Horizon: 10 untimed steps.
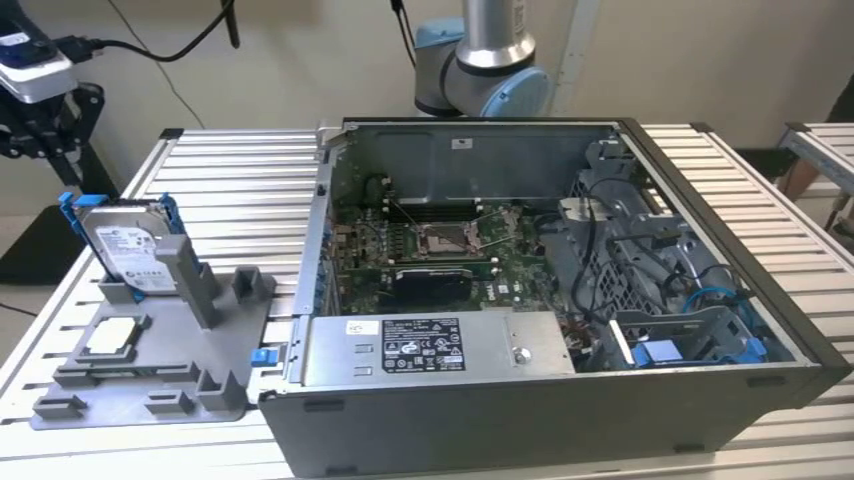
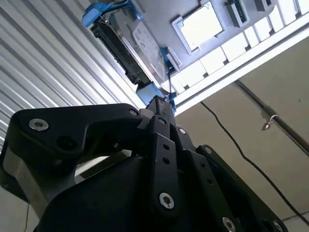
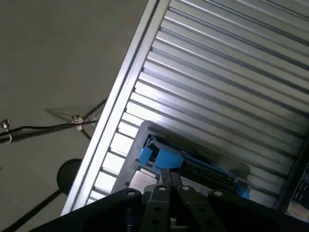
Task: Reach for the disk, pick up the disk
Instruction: 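Pick up the disk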
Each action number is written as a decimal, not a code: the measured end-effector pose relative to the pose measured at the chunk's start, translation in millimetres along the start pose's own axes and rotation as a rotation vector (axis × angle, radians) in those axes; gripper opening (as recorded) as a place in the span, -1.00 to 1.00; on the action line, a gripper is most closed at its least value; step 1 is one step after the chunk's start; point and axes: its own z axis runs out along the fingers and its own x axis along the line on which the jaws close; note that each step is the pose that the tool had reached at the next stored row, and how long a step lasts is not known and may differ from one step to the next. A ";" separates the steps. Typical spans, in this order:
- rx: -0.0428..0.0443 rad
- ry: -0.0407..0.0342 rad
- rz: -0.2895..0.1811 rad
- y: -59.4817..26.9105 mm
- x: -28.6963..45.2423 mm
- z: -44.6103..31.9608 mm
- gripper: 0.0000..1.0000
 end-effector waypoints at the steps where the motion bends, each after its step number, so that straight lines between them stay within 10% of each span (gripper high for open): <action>1: 0.0001 0.0002 -0.018 0.0 0.0 0.0 -1.00; 10: 0.0021 -0.0008 -0.182 0.0 0.0 -0.1 -1.00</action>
